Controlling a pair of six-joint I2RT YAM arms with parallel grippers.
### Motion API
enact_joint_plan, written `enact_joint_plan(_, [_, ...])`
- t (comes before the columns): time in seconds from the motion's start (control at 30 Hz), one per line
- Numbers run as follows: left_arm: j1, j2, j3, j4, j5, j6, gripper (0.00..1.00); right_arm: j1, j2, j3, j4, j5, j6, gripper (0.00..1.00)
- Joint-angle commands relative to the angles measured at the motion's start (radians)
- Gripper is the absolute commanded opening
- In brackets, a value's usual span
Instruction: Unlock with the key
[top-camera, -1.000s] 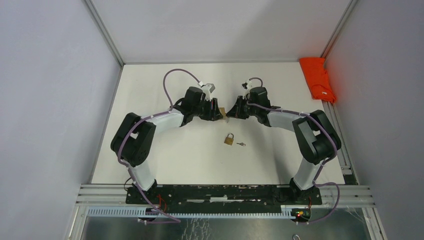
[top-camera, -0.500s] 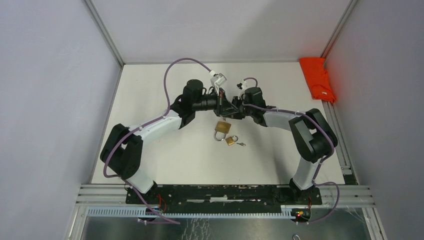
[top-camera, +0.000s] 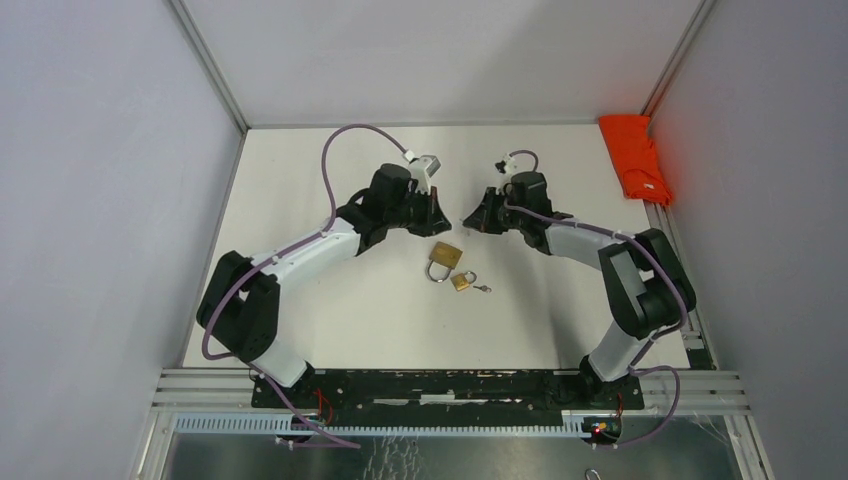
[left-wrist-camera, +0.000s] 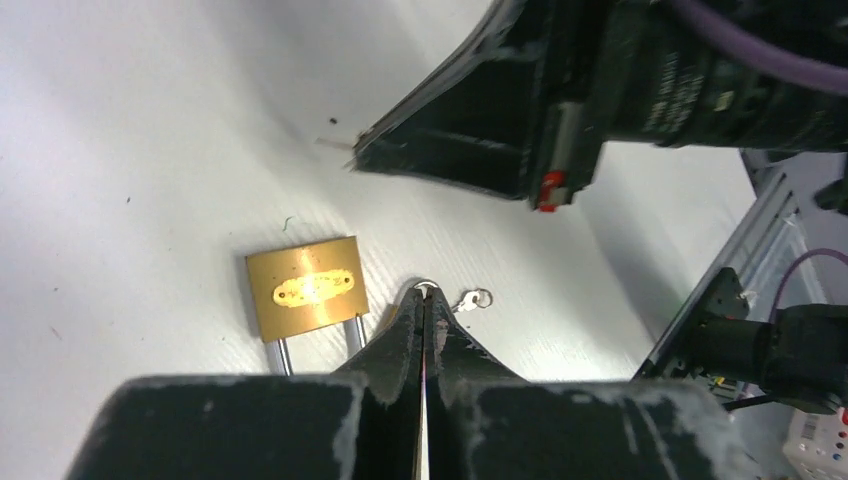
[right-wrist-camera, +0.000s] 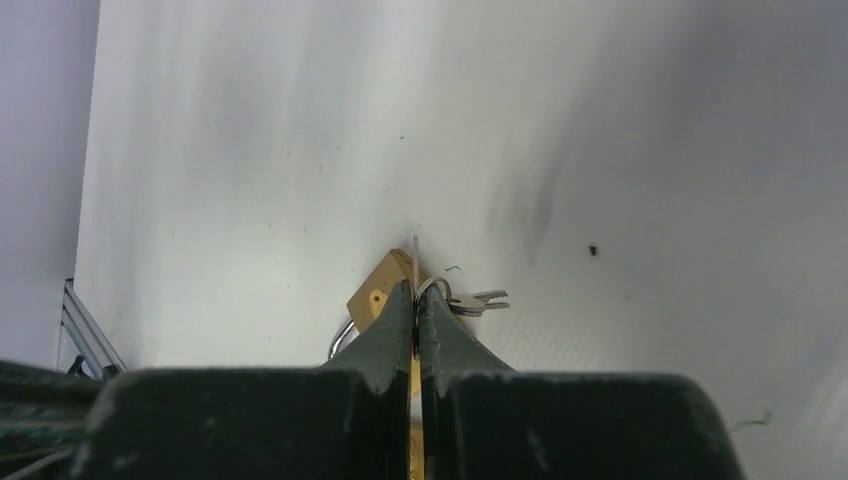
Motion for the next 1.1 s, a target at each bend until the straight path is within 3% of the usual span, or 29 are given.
enact_joint_plan(0.0, [0.001,-0.023,-0.029,-0.040,-0.036,-0.011,0.02,-0.032,-0.056,-0.029,0.007,-0.005,-0.058,0.00])
enact_joint_plan(0.23, [0.002,0.014,-0.064,-0.106,-0.050,0.011,0.10,-0.061,-0.160,-0.101,-0.039,-0.033,-0.189,0.00])
enact_joint_plan(0.47, [0.001,0.125,-0.022,-0.226,-0.106,0.003,0.39,-0.062,-0.232,-0.129,-0.098,-0.025,-0.260,0.00])
enact_joint_plan(0.6, [-0.007,0.183,0.006,-0.284,-0.220,0.004,0.53,-0.063,-0.247,-0.148,-0.084,-0.044,-0.252,0.00])
enact_joint_plan(0.93, [-0.050,0.314,0.097,-0.319,-0.366,0.051,0.57,-0.062,-0.284,-0.184,-0.051,-0.070,-0.222,0.00])
enact_joint_plan(1.07, [-0.070,0.352,0.107,-0.340,-0.385,0.051,0.46,-0.063,-0.291,-0.197,-0.050,-0.068,-0.219,0.00])
